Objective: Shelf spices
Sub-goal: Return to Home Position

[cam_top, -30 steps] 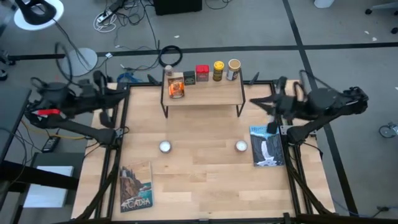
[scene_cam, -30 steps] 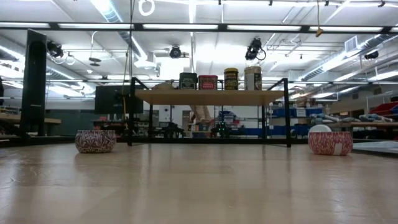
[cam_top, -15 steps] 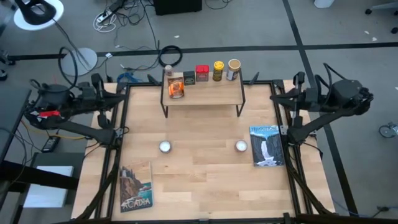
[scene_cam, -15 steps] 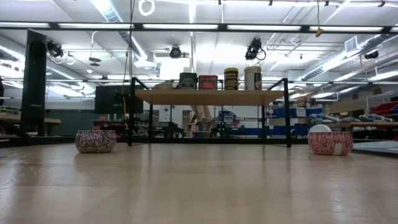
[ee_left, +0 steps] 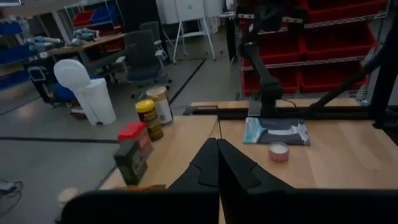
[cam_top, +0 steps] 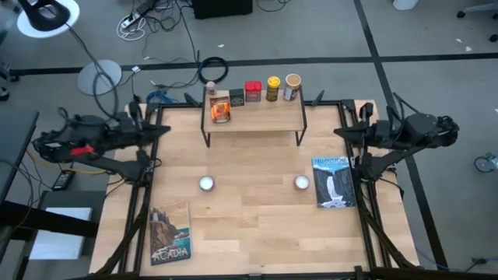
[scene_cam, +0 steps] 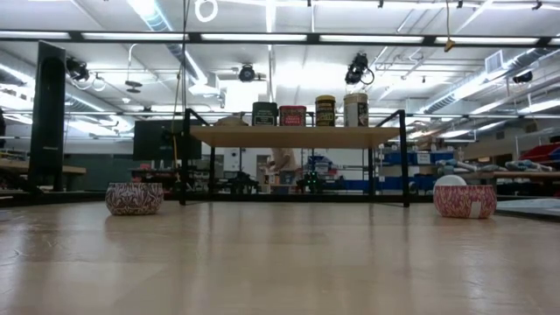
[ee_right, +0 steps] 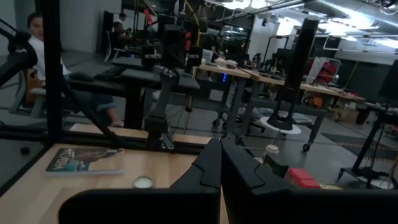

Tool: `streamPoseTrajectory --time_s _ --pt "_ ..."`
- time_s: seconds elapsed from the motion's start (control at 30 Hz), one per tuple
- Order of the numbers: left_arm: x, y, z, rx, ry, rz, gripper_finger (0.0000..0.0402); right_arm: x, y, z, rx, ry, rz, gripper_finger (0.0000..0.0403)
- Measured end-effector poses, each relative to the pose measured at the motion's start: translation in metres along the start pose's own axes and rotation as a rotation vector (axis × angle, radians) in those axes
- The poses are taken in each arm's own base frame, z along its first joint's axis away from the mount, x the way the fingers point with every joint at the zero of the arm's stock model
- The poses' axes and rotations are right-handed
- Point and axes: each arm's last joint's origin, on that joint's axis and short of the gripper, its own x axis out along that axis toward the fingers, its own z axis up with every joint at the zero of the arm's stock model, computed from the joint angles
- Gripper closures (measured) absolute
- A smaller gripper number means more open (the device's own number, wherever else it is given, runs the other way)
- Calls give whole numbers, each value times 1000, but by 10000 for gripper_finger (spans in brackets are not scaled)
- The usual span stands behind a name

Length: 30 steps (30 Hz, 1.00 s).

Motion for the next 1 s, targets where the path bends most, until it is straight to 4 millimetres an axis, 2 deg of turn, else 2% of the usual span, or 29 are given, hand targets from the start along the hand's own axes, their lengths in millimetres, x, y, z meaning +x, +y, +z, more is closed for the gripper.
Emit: streamPoseTrajectory --time_s 0.13,0.27,0.53,0.77,1.0 --pt "18 -11 -22 -13 5 -1 402 7 8 -15 -4 30 7 402" --pt "27 -18 -41 -26 -28 -22 402 11 15 -30 -16 62 46 402" --pt "25 -21 -72 -45 -77 -66 402 9 20 -55 -13 48 85 402" --pt "20 -20 -88 -50 -97 -68 402 -2 20 -79 13 -4 84 402" --pt "24 -25 -109 -33 -71 -114 402 -6 25 -108 33 -32 107 402"
